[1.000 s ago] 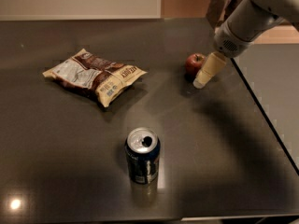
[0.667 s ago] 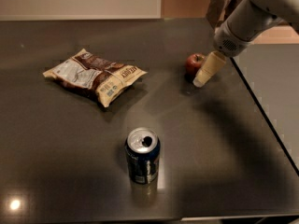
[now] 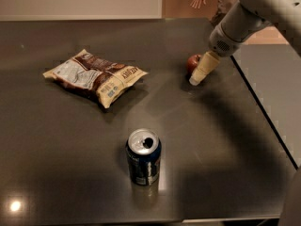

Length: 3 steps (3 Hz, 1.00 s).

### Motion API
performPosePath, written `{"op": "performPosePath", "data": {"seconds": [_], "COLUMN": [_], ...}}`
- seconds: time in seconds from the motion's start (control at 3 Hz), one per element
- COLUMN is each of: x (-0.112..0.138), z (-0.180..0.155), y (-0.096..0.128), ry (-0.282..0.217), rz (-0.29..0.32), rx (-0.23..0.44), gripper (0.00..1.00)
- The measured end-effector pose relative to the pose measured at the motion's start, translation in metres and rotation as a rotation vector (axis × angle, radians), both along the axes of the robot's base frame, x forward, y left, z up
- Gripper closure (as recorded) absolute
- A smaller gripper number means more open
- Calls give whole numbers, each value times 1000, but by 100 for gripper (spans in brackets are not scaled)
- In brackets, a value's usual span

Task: Move apple near pepsi can

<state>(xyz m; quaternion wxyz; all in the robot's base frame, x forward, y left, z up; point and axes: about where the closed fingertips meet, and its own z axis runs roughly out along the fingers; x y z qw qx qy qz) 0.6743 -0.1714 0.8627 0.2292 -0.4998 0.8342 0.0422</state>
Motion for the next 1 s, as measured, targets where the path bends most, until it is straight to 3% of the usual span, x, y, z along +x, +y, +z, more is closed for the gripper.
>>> {"op": "performPosePath", "data": {"seconds": [0.67,1.0], "x": [13,15], "z": [-9,-13], "y": [-8,-8], "ry": [26,50], "rz": [-16,-16], "rx": [31,49], "gripper": [0,17]}}
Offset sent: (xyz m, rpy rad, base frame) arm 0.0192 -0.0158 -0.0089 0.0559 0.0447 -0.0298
